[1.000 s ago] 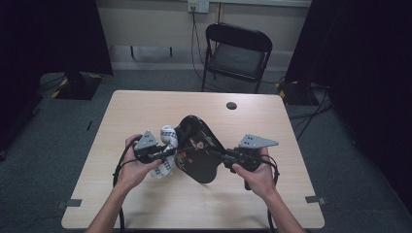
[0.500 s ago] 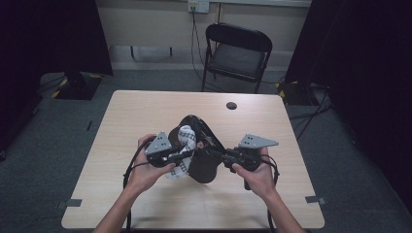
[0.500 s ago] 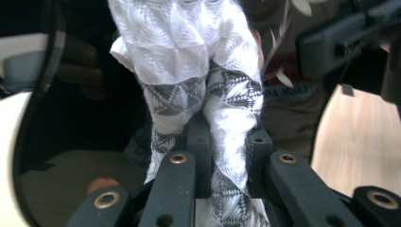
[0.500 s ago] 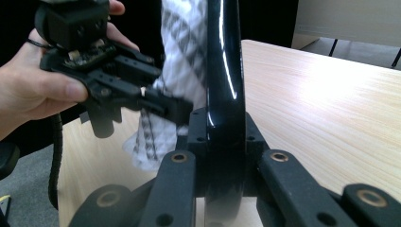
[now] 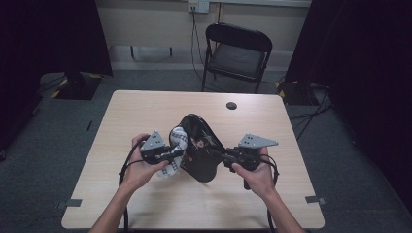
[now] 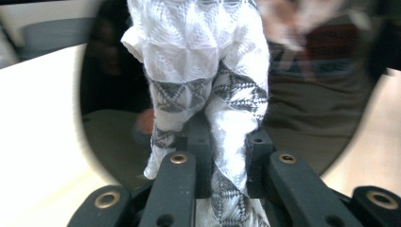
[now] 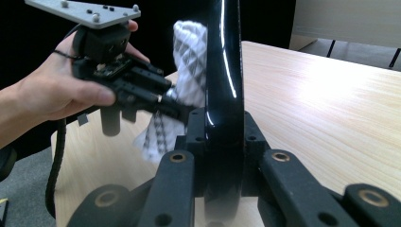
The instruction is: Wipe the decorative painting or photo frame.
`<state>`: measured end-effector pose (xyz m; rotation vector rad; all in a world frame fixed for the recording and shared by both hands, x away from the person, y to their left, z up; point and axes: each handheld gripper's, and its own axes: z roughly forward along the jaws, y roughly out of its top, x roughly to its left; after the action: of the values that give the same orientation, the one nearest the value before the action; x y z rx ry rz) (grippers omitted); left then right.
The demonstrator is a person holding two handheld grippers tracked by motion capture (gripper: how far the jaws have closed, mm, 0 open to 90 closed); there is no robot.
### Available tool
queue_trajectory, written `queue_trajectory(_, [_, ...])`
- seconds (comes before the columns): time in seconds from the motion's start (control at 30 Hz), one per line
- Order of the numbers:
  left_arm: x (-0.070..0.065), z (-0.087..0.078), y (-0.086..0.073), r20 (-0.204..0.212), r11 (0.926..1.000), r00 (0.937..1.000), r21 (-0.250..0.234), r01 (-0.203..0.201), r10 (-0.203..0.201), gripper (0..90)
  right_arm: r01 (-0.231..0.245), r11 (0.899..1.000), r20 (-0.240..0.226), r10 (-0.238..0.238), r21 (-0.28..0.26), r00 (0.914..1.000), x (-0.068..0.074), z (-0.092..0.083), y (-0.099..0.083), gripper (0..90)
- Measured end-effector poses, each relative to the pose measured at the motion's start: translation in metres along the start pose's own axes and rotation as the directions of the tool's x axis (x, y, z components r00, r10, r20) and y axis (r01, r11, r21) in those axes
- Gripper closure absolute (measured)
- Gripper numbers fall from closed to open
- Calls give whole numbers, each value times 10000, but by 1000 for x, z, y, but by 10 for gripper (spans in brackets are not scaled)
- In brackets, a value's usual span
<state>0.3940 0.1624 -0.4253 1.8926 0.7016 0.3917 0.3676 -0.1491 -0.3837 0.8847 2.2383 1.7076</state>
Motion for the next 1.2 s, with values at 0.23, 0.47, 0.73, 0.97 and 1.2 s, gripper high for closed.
queue_trajectory(0.23, [15, -10, -9, -1070, 9989, 9931, 3, 472, -469, 780, 70, 10000, -60, -70, -1, 10000, 0, 1, 0, 808])
queue_trajectory(0.47, [20, -2, -21, -625, 9956, 9967, 745, 562, -516, 778, 47, 10000, -55, -47, 7, 10000, 1, 1, 0, 803])
queue_trajectory(0.73, [11, 3, -21, 64, 9946, 9983, 862, 576, -584, 777, 21, 10000, -88, -20, 38, 10000, 1, 1, 0, 798])
queue_trajectory(0.97, [-13, 11, -9, 1014, 9970, 9948, 760, -163, 86, 777, -28, 9999, -129, 29, 134, 9999, -1, 0, 0, 796])
queue_trajectory(1.2, [-16, 15, -12, 1371, 9963, 9906, 853, -142, 23, 778, -39, 9999, -116, 41, 153, 9999, -1, 0, 0, 796])
